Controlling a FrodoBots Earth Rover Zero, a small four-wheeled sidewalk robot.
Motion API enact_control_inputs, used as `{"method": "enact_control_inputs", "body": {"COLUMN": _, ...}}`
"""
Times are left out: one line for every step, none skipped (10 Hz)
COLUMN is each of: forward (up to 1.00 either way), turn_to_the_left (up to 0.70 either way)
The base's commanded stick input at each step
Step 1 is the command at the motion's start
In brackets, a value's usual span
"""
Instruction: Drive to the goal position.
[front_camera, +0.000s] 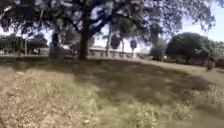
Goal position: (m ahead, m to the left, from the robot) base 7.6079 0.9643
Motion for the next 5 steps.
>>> {"method": "enact_control_inputs", "body": {"forward": 0.70, "turn_to_the_left": 0.00}}
{"method": "enact_control_inputs", "body": {"forward": 0.70, "turn_to_the_left": 0.00}}
{"method": "enact_control_inputs", "body": {"forward": 0.70, "turn_to_the_left": 0.00}}
{"method": "enact_control_inputs", "body": {"forward": 0.70, "turn_to_the_left": 0.00}}
{"method": "enact_control_inputs", "body": {"forward": 0.70, "turn_to_the_left": 0.00}}
